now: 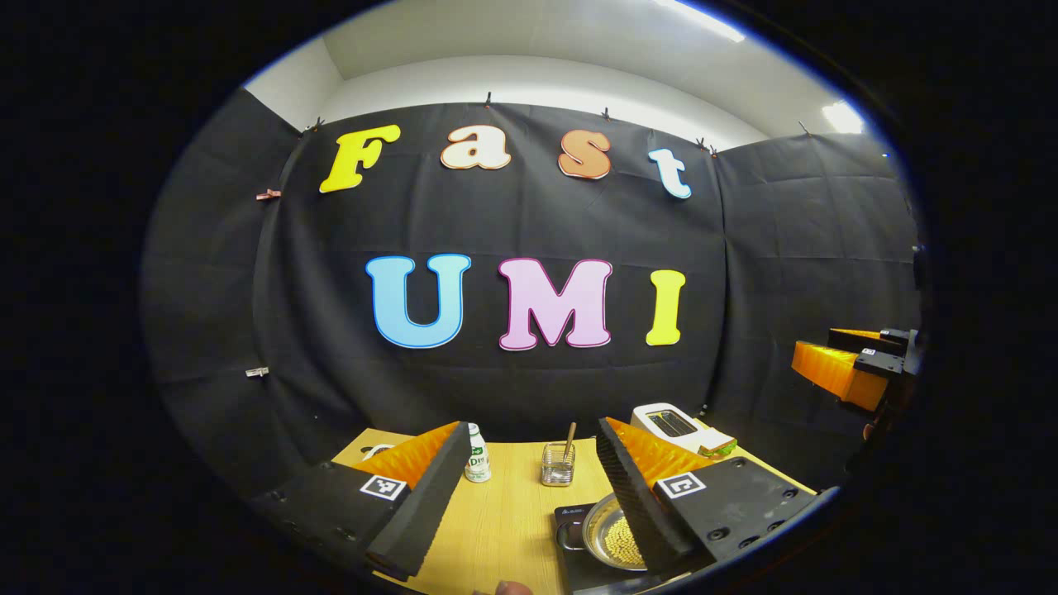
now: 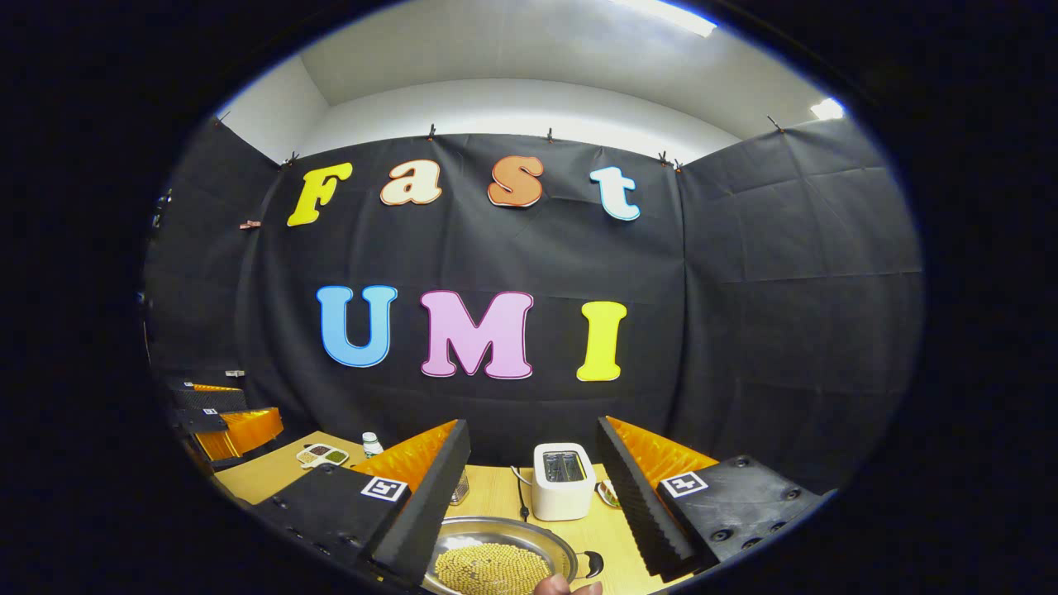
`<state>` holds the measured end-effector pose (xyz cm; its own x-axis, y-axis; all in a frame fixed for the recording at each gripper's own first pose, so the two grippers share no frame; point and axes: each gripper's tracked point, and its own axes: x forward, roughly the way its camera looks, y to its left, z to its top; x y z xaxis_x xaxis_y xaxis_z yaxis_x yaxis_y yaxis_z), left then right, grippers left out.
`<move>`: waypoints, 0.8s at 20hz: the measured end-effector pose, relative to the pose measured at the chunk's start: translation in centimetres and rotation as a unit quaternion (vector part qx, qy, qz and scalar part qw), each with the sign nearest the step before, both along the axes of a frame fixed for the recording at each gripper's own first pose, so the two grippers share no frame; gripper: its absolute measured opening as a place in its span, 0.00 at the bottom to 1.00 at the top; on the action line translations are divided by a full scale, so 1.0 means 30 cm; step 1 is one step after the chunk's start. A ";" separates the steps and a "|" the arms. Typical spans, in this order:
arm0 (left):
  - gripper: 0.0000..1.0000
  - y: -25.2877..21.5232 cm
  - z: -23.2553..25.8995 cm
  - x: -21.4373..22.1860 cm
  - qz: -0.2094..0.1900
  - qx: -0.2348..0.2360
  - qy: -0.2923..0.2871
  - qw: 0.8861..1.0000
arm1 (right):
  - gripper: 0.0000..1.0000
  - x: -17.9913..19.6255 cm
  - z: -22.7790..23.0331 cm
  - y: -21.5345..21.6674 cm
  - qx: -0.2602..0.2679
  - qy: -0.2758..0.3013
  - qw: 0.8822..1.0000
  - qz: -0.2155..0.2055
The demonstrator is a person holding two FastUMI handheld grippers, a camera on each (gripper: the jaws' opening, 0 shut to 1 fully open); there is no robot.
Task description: First push the handle of the pot to place it horizontally, then grasp the pot with both hands and set it on the induction cooktop.
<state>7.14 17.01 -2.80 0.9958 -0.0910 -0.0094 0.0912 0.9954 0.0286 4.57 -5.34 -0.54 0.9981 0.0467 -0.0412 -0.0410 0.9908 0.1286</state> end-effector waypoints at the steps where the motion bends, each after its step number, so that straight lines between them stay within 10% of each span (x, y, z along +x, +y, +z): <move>1: 0.94 -0.001 -0.002 -0.002 -0.002 0.003 0.000 1.000 | 0.95 -0.001 -0.001 -0.002 0.000 0.002 1.000 -0.002; 16: 0.94 -0.030 0.013 -0.004 -0.020 0.023 -0.003 1.000 | 0.95 -0.037 -0.026 -0.010 0.004 0.008 1.000 -0.021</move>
<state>7.03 16.10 -2.42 0.9913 -0.1313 -0.0090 0.1316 0.9885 0.0749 3.47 -5.65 -1.31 0.9984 0.0047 -0.0566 0.0031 0.9905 0.1374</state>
